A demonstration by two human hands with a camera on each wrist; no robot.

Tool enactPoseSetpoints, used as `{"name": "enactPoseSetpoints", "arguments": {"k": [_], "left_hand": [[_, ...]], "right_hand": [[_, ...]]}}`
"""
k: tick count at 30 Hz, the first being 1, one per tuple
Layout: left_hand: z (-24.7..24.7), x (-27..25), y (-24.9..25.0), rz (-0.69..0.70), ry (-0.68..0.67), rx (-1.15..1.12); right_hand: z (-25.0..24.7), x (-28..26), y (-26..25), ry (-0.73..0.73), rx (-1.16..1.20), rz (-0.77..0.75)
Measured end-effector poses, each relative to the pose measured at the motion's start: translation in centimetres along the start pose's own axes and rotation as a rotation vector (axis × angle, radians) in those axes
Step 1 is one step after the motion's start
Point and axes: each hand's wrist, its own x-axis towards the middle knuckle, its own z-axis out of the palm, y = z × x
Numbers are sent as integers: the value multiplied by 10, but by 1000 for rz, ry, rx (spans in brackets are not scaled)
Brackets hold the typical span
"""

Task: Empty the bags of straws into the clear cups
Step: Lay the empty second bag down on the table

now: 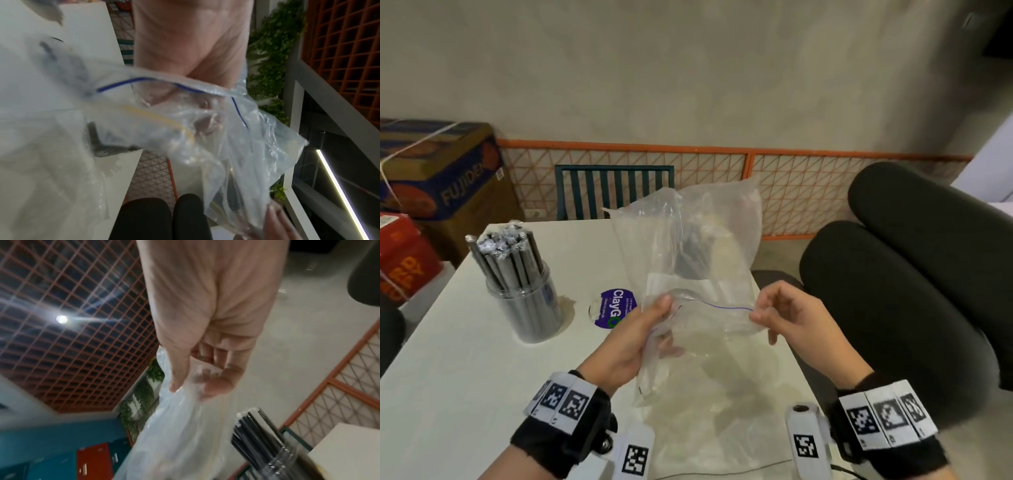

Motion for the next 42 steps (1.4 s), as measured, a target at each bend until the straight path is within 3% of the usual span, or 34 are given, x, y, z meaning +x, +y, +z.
{"name": "enactPoseSetpoints", "arguments": {"k": [3,6,8,13,15,19,22,24,26,28,32,34,35,37,38,40,42], "left_hand": [[7,1,1,-4,25,-46],[8,1,2,-33,42,-84],[10,1,2,-53,48,-24],[12,-2,-6,-96,63,41],[11,-3,-7,-109,72,42],[6,-7,-5,-112,133,-18],[6,-9,-4,29,240,153],[8,-12,-4,144,266,250],[8,-14,-8,189,215,340],[15,-16,-13,179,135,372],[24,-19,-19,167,130,285],[16,-22,-26,40,72,122],[11,-26,-33,-99,14,74],[0,-31,-54,-361,-77,156],[-5,-31,-64,-379,-37,274],[-17,-26,-73,-203,154,488],[-28,-24,-73,-12,360,558]], "right_hand": [[-12,-6,6,107,-109,-15],[-17,-11,13,11,-211,-33],[-20,-14,16,31,-284,-68],[-19,-23,10,530,-226,-152],[-7,-29,7,595,-218,-146],[-8,-43,18,352,-373,-109],[-33,-56,30,135,-506,-55],[-51,-61,36,-112,-428,79],[-64,-56,39,-317,-161,310],[-61,-50,40,-331,30,425],[-22,-45,26,-342,62,475],[-9,-44,31,-221,103,461],[-7,-44,34,-128,116,439],[-6,-43,39,8,105,419],[-5,-43,40,60,53,420],[-5,-45,44,194,-124,446],[-11,-49,55,318,-302,514]]}}
